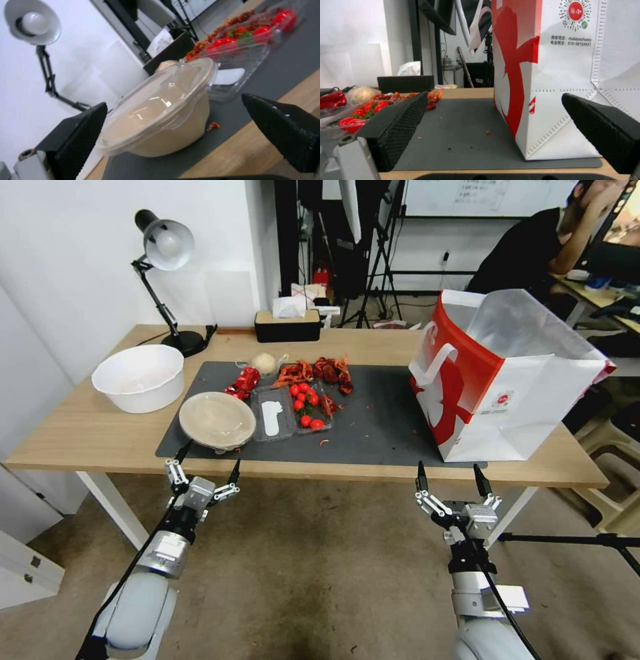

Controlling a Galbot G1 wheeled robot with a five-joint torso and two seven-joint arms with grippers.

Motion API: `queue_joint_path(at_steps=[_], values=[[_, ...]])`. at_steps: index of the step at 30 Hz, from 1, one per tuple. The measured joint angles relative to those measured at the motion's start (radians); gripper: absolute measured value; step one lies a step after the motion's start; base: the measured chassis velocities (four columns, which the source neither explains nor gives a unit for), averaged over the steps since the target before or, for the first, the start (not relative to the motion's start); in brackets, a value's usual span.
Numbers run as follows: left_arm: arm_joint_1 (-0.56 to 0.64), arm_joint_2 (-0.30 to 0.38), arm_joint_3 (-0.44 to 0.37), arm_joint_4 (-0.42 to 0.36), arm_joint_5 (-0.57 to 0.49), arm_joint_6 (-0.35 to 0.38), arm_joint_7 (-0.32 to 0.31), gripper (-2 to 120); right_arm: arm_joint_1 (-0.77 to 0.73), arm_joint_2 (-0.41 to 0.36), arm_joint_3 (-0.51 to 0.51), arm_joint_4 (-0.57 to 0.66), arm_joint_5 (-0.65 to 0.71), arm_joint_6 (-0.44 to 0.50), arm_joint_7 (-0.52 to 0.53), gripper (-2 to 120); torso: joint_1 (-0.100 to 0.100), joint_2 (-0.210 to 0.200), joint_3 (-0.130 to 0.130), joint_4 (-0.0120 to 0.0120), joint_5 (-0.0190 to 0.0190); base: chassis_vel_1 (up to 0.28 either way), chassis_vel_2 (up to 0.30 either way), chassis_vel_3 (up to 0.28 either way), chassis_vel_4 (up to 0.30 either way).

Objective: Pick up the trash from the table and place it into the takeout bag.

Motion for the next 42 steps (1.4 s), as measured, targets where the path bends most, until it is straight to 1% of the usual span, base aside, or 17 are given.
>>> queue_joint_path(at_steps=[8,10,11,13,14,16,18,19,20,22,24,25,27,30,32,34,42], values=[[-0.057,0.069,-0.002,0.034,0.021,-0.01,0.041,99,0.009,0.005,0.0,-0.009,0.001,0.0,0.0,100,0.0,0.0,0.0,-0.0001,0.0002,0.0,0.0,0.0,0.0],[-0.068,0.091,-0.005,0.043,0.021,-0.01,0.049,91,0.01,0.008,0.0,-0.011,0.001,0.0,0.0,100,0.0,0.0,0.0,-0.0001,0.0002,0.0,0.0,0.0,0.0],[-0.068,0.091,-0.005,0.043,0.021,-0.01,0.049,91,0.01,0.008,0.0,-0.011,0.001,0.0,0.0,100,0.0,0.0,0.0,-0.0001,0.0002,0.0,0.0,0.0,0.0],[-0.07,0.106,-0.005,0.052,0.018,-0.01,0.052,79,0.011,0.01,0.0,-0.012,0.001,0.001,-0.001,100,0.0,0.0,0.0,0.0,0.0001,0.0,0.0,0.0,0.0],[-0.07,0.106,-0.005,0.052,0.018,-0.01,0.052,79,0.011,0.01,0.0,-0.012,0.001,0.001,-0.001,100,0.0,0.0,0.0,0.0,0.0001,0.0,0.0,0.0,0.0],[-0.07,0.113,-0.005,0.06,0.016,-0.014,0.052,69,0.011,0.012,0.0,-0.013,0.001,0.003,-0.001,100,0.0,0.0,0.0,0.0,0.0001,0.0,0.0,0.0,0.0],[-0.069,0.114,-0.005,0.061,0.016,-0.017,0.052,66,0.01,0.013,0.0,-0.013,0.001,0.004,-0.001,100,0.0,0.0,0.0,0.0,0.0001,0.0,0.0,0.0,0.0],[-0.067,0.114,-0.004,0.063,0.016,-0.021,0.052,57,0.01,0.015,-0.001,-0.015,0.001,0.005,-0.002,100,0.0,0.0,0.0,0.0,0.0001,0.0,0.0,0.0,0.0],[-0.067,0.114,-0.004,0.063,0.016,-0.021,0.052,57,0.01,0.015,-0.001,-0.015,0.001,0.005,-0.002,100,0.0,0.0,0.0,0.0,0.0001,0.0,0.0,0.0,0.0],[-0.063,0.114,-0.005,0.064,0.016,-0.027,0.052,47,0.008,0.018,-0.002,-0.017,0.0,0.008,-0.002,100,0.0,0.0,0.0,0.0,0.0002,0.0,0.0,0.0,0.0],[-0.061,0.114,-0.005,0.064,0.017,-0.029,0.052,44,0.008,0.019,-0.002,-0.018,0.0,0.009,-0.003,100,0.0,0.0,0.0,-0.0001,0.0002,0.0,0.0,0.0,0.0],[-0.057,0.116,-0.006,0.064,0.017,-0.033,0.052,36,0.007,0.021,-0.003,-0.018,-0.001,0.011,-0.003,100,0.0,0.0,0.0,0.0,0.0002,0.0,0.0,0.0,0.0],[-0.055,0.116,-0.007,0.064,0.017,-0.035,0.052,32,0.006,0.021,-0.004,-0.018,-0.002,0.012,-0.003,100,0.0,0.0,0.0,0.0,0.0002,0.0,0.0,0.0,0.0],[-0.051,0.117,-0.008,0.064,0.018,-0.038,0.051,17,0.004,0.024,-0.005,-0.018,-0.004,0.014,-0.004,99,0.0,0.0,0.0,0.0,0.0002,0.0,0.0,0.0,0.0],[-0.05,0.118,-0.008,0.064,0.019,-0.039,0.051,15,0.004,0.025,-0.005,-0.018,-0.005,0.015,-0.004,99,0.0,0.0,0.0,0.0,0.0002,0.0,0.0,0.0,0.0],[-0.051,0.119,-0.009,0.065,0.021,-0.045,0.051,4,0.002,0.027,-0.006,-0.017,-0.007,0.016,-0.004,99,0.0,0.0,0.0,0.0,0.0003,0.0,0.0,0.0,0.0],[-0.054,0.12,-0.009,0.066,0.025,-0.058,0.051,0,-0.003,0.033,-0.007,-0.015,-0.012,0.02,-0.005,99,0.0,0.0,0.0,0.0,0.0002,0.0,0.0,0.0,0.0]])
